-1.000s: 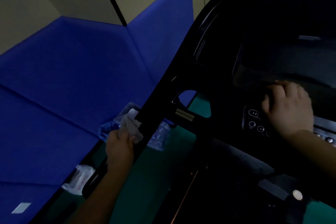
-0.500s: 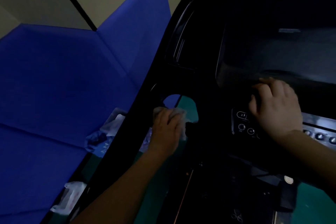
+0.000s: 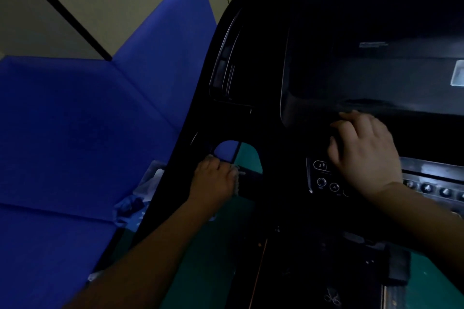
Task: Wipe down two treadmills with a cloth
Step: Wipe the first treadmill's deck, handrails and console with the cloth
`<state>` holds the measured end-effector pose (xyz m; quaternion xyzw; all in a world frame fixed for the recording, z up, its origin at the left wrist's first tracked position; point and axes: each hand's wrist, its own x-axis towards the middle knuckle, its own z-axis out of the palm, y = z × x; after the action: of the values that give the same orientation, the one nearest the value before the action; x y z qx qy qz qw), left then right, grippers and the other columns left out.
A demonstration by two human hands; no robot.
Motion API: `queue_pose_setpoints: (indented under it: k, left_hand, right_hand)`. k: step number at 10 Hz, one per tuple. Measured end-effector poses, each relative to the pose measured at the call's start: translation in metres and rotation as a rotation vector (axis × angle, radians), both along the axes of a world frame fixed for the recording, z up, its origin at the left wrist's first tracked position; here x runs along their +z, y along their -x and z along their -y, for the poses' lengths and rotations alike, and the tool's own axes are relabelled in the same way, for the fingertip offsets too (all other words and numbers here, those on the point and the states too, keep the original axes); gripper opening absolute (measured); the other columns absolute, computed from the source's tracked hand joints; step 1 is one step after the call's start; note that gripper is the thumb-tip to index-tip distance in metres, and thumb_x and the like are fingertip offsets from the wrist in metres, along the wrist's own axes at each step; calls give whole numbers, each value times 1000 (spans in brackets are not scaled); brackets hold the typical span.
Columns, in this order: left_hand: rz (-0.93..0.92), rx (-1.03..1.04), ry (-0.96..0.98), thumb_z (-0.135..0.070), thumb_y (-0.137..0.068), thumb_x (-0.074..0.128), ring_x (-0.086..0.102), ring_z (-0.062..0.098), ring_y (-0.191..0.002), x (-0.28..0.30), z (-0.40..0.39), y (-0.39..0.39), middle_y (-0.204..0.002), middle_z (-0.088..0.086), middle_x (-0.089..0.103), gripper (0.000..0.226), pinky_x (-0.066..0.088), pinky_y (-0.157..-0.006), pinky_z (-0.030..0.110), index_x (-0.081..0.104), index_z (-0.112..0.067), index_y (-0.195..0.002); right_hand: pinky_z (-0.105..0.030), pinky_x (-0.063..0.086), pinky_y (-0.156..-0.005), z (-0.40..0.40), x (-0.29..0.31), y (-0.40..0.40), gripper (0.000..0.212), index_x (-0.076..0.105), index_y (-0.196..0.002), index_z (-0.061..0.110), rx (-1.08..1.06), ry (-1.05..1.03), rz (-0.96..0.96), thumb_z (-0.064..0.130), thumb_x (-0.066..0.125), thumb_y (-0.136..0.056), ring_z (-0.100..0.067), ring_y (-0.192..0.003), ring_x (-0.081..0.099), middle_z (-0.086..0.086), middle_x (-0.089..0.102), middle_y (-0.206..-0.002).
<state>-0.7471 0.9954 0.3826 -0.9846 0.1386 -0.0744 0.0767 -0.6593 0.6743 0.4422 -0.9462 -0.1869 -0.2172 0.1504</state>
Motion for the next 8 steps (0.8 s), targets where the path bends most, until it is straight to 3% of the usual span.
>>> queue_pose_setpoints:
  k: [1,2,3,4,5,6,7,8]
  left_hand:
    - [-173,136,174,-35,-94,23,56,31,-92,5,41,0,-102,11,63,49,41,-85,40,65,-14,-107]
    - [-210,99,252,-38,-88,25,56,31,-97,14,55,4,-104,11,61,52,41,-86,35,63,-12,-112]
    - [-153,2,170,-28,-80,48,63,26,-80,17,19,4,-92,6,68,35,52,-75,32,70,-13,-103]
    - [-203,79,5,-22,-67,78,60,32,-96,0,-23,5,-112,9,63,57,48,-91,47,60,-11,-120]
    - [-86,221,334,-29,-88,48,58,32,-99,-6,14,17,-111,9,62,36,46,-90,48,54,-16,-120]
    - [-55,190,416,-30,-91,41,48,24,-97,2,62,23,-106,6,57,30,35,-89,36,55,-18,-116]
    - [-60,20,307,-29,-86,42,50,23,-94,1,44,23,-107,4,61,40,40,-81,36,58,-22,-122]
    - [-71,126,327,-26,-89,48,54,23,-85,13,-5,14,-95,5,61,32,50,-70,36,63,-25,-117]
  right_hand:
    - [-49,38,-98,-1,1,-1,32,60,-108,4,11,-6,-8,25,48,-87,-41,-113,50,-20,57,-119]
    - [-50,38,-98,0,1,0,32,60,-108,5,5,-3,-6,26,48,-87,-40,-113,50,-19,56,-119]
    - [-49,38,-98,0,0,0,32,60,-108,5,3,1,-6,26,48,-87,-40,-112,50,-19,56,-119]
    - [-49,38,-98,0,1,-1,33,60,-108,5,4,-1,-17,26,48,-87,-40,-111,50,-19,56,-119]
    - [-50,39,-97,0,0,-1,32,61,-107,5,-1,5,-18,27,48,-86,-41,-111,51,-19,56,-118]
    - [-48,38,-96,-1,0,-1,31,61,-106,5,1,-4,5,25,50,-86,-40,-111,51,-19,57,-117]
    - [-48,37,-98,-1,0,-1,31,61,-107,5,2,-3,12,25,49,-87,-40,-112,51,-19,57,-117]
    - [-48,37,-98,-1,0,-1,31,61,-107,5,-3,2,13,25,49,-87,-40,-112,50,-19,57,-117]
